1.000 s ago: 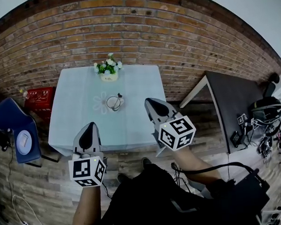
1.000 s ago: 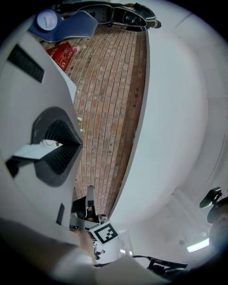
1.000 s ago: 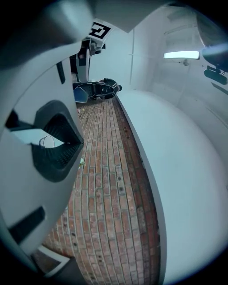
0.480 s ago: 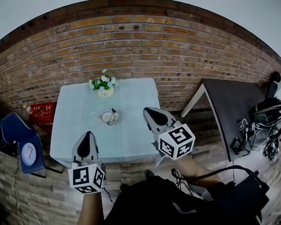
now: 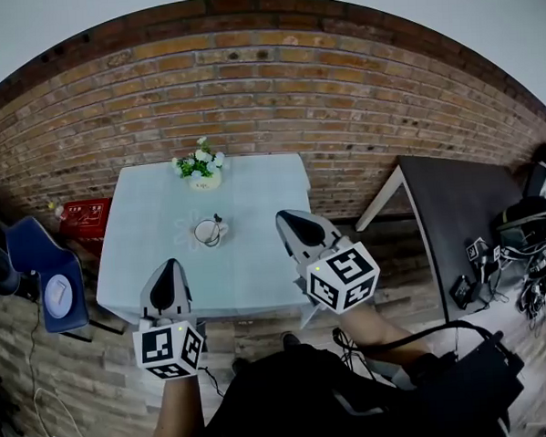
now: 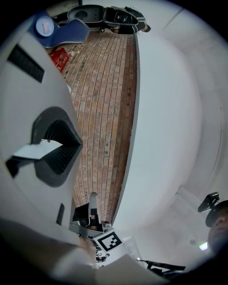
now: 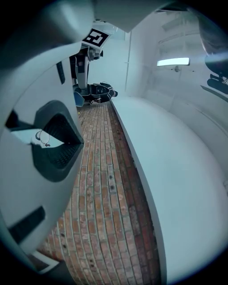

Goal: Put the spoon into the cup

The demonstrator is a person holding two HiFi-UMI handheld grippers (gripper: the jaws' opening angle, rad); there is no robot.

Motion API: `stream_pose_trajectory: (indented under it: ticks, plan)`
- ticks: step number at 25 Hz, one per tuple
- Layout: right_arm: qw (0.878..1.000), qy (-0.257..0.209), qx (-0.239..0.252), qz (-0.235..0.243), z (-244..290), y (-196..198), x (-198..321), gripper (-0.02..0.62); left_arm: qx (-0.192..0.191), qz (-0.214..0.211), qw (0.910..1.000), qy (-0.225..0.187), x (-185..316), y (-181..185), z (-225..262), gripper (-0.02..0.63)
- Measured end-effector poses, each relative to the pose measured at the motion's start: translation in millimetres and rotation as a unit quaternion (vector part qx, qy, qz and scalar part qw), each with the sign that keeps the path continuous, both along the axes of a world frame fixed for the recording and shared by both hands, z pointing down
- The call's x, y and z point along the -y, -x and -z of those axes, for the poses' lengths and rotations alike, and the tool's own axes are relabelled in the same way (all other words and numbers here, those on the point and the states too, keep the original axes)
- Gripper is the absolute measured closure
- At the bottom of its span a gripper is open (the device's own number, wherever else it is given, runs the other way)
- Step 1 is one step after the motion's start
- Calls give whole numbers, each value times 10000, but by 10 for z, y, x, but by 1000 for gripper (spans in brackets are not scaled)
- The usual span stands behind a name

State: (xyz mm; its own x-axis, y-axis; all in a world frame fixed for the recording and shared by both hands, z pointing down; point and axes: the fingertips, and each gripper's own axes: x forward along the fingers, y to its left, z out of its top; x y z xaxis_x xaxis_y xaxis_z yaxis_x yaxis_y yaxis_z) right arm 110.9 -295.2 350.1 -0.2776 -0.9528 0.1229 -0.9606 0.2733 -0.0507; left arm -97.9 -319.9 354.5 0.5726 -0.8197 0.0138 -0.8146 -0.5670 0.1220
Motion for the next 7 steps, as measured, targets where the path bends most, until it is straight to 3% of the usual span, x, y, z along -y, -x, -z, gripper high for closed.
stream_pose_trajectory:
  ticks: [7]
  plan:
    - [9999,6,47,91,10,-18,32,577,28,63,10000,26,-22,-29,-12,597]
